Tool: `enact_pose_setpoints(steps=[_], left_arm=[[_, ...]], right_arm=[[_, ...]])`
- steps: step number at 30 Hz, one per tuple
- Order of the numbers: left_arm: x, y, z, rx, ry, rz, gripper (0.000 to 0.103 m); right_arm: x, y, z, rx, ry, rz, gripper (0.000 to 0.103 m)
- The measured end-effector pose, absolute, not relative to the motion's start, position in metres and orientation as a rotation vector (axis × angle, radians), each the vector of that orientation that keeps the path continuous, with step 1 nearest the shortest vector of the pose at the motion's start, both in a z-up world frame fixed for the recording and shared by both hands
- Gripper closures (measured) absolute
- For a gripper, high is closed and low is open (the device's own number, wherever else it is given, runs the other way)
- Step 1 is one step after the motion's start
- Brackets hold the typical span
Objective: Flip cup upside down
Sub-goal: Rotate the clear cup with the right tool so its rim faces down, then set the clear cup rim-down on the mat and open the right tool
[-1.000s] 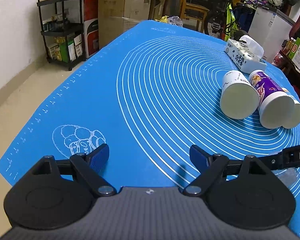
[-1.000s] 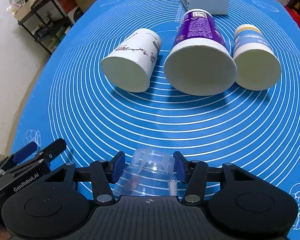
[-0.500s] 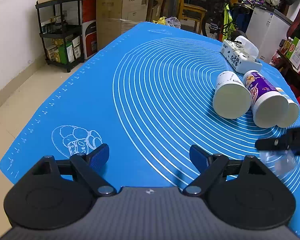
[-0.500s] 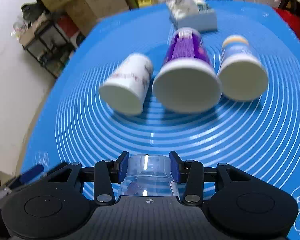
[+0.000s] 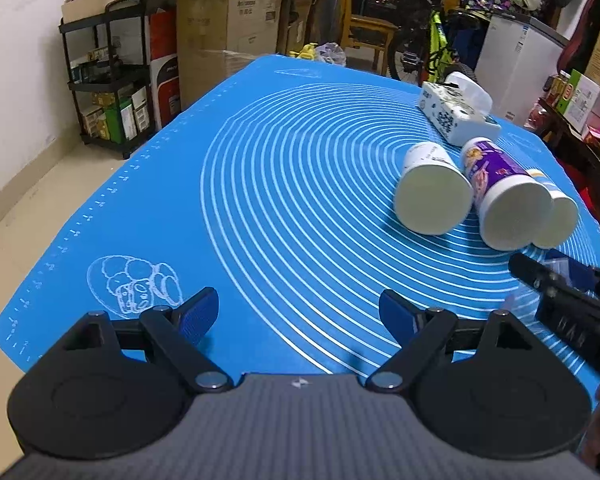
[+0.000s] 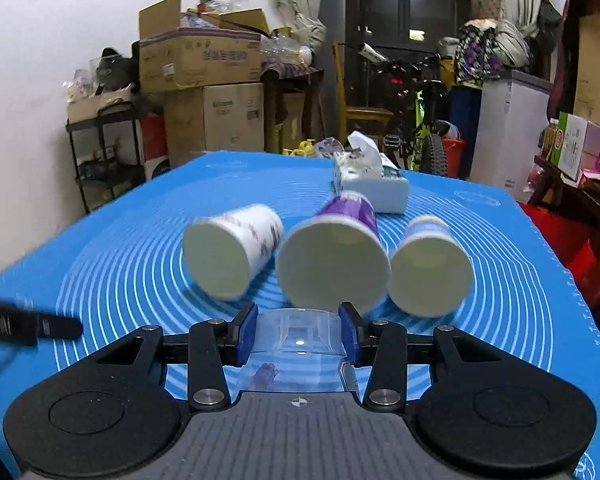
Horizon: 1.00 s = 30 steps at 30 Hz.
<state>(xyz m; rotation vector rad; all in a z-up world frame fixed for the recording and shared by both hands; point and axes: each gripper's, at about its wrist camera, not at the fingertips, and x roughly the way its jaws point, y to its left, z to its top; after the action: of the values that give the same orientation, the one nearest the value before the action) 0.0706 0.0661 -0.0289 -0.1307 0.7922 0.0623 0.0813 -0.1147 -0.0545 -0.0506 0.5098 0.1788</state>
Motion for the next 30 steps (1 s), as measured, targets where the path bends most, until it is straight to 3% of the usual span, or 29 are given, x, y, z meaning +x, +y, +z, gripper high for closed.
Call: enact_pose_setpoints(steps=[16, 20, 26, 30], left_arm=[[0.058, 0.050, -0.027, -0.096, 0.794, 0.006, 0.016], [0.050, 0.041, -0.024, -0.074, 0.795, -0.019, 0.016], [0.032, 0.023, -0.015, -0.026, 0.785, -0.079, 0.016], [0.017, 0.009, -0.009, 0.003, 0.772, -0.094, 0.007]], right_arm=[[0.037, -0.133, -0.062, -0.030, 0.509, 0.222, 0.055], [0.032, -0.137, -0.056, 0.007, 0.508, 0.230, 0.030], [0.013, -0.147, -0.037, 0.020, 0.522, 0.200, 0.029], [-0.001, -0.161, -0.025, 0.027, 0.555, 0.176, 0.028]])
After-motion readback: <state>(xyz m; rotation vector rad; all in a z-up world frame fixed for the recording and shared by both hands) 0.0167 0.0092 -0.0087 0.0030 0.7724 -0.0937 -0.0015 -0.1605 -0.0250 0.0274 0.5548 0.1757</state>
